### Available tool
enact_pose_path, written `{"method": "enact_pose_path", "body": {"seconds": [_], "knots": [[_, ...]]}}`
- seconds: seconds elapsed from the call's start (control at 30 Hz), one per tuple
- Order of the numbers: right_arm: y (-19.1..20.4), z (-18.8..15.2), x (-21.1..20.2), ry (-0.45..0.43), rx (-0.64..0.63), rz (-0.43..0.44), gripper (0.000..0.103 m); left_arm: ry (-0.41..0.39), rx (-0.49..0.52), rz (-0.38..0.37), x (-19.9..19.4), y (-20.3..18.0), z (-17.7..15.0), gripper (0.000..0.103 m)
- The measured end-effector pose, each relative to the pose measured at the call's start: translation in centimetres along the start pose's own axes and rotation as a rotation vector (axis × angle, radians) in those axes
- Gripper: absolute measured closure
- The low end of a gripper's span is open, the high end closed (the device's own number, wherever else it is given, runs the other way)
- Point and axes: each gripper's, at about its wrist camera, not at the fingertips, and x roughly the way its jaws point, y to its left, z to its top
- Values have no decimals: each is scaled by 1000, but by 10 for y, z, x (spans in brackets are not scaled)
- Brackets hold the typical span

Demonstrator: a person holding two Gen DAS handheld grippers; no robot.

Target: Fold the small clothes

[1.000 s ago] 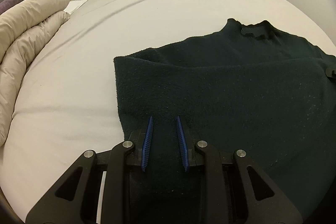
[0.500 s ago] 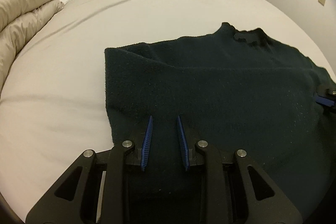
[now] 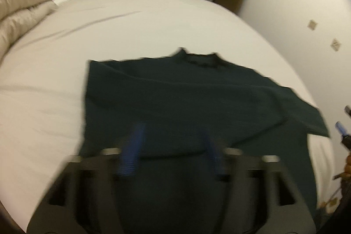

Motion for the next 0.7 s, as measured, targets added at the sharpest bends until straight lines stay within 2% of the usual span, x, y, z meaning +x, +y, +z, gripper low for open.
{"method": "enact_pose_path", "body": {"seconds": [0.07, 0.1, 0.17, 0.27, 0.33, 0.43, 0.5, 0.57, 0.7], "knots": [[-40, 12, -23, -29, 98, -29, 29, -1, 6, -32, -3, -12, -4, 29], [-61, 15, -33, -43, 165, -64, 28, 10, 8, -34, -1, -17, -6, 29], [-106, 20, -48, -49, 308, -80, 29, 28, 2, -37, 4, -26, -9, 29], [-155, 17, -51, -17, 473, -113, 32, 53, -8, -15, 10, -30, -13, 29], [-173, 15, -44, -7, 539, -73, 38, 69, -15, -17, 14, -33, -16, 29], [-180, 24, -39, -30, 583, -32, 38, 86, -11, -16, 20, -37, -19, 29], [-172, 30, -17, -25, 601, -6, 38, 89, 0, -20, 22, -42, -20, 29], [-169, 41, 4, -7, 603, -7, 40, 92, -3, -25, 24, -43, -20, 29], [-165, 51, 26, -37, 658, -4, 40, 86, -16, -33, 25, -39, -16, 29]]}}
